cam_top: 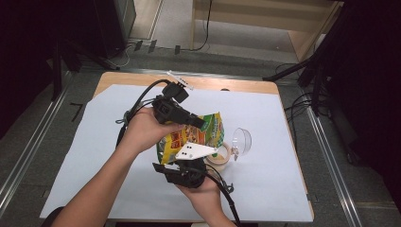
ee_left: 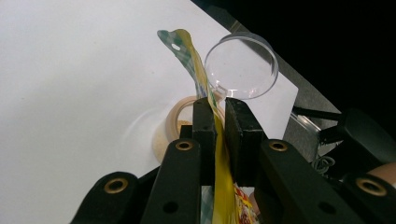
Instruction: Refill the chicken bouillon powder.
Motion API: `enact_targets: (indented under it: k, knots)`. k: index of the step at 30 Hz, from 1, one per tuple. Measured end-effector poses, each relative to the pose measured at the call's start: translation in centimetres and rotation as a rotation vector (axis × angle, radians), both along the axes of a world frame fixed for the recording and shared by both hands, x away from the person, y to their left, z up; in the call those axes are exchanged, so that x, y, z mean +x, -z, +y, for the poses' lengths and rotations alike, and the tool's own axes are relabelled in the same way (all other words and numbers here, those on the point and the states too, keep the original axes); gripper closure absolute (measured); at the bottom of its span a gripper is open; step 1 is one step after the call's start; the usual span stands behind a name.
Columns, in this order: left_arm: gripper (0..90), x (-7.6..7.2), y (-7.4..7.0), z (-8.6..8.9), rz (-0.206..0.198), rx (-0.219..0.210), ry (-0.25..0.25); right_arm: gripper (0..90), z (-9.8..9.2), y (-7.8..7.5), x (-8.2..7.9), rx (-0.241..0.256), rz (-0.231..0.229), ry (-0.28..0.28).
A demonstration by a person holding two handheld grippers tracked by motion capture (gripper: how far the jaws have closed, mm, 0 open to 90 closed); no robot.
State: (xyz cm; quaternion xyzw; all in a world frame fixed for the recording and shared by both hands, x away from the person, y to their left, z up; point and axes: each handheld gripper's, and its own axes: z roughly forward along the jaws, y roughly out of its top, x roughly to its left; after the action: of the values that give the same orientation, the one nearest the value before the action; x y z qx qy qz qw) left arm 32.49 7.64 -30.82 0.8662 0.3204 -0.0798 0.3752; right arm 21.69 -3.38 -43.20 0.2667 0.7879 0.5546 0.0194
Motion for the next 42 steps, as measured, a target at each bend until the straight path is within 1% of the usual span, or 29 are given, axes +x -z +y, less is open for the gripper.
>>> enact_targets:
  k: [4,7,10,12,15,16,19,21,24,25,34,42]
  knots:
    - [83.9,-0.02,0.00,0.07,-0.006,0.006,-0.012,67.1,-0.02,-0.03,0.06,0.000,0.001,0.003]
    - [83.9,0.02,0.03,0.09,-0.008,0.009,-0.012,66.7,-0.05,-0.04,0.04,0.000,0.003,0.009]
    - [83.6,-0.05,0.09,0.04,-0.012,-0.001,-0.010,66.8,-0.09,-0.08,0.00,0.000,-0.009,0.008]
    - [83.3,-0.05,0.03,0.13,-0.018,-0.003,-0.004,67.1,-0.13,-0.07,-0.02,-0.002,-0.008,0.007]
    - [83.3,-0.17,0.05,0.20,-0.020,-0.023,0.001,67.8,-0.17,-0.15,0.02,-0.007,-0.016,0.004]
    - [83.3,-0.19,0.10,0.10,-0.019,-0.024,0.004,68.0,-0.17,-0.16,0.02,-0.006,-0.015,0.004]
    - [83.3,-0.18,0.27,-0.27,-0.020,-0.006,0.014,68.9,-0.07,0.03,0.12,0.002,0.007,0.001]
    - [83.3,-0.20,0.32,-0.34,-0.018,-0.008,0.016,69.3,-0.06,0.12,0.13,0.005,0.010,0.000]
    - [83.3,-0.26,0.34,-0.41,-0.024,-0.005,0.016,69.7,-0.11,0.17,0.16,0.004,0.009,-0.004]
    - [83.1,-0.42,0.45,-0.51,-0.032,-0.003,0.016,69.7,-0.14,0.20,0.16,0.005,0.009,-0.006]
    - [83.1,-0.66,0.54,-0.52,-0.041,-0.010,0.017,69.3,-0.23,0.41,0.04,0.001,0.008,-0.009]
    - [83.1,-0.75,0.69,-0.49,-0.037,-0.019,0.015,69.5,-0.24,0.47,-0.08,-0.003,0.009,-0.007]
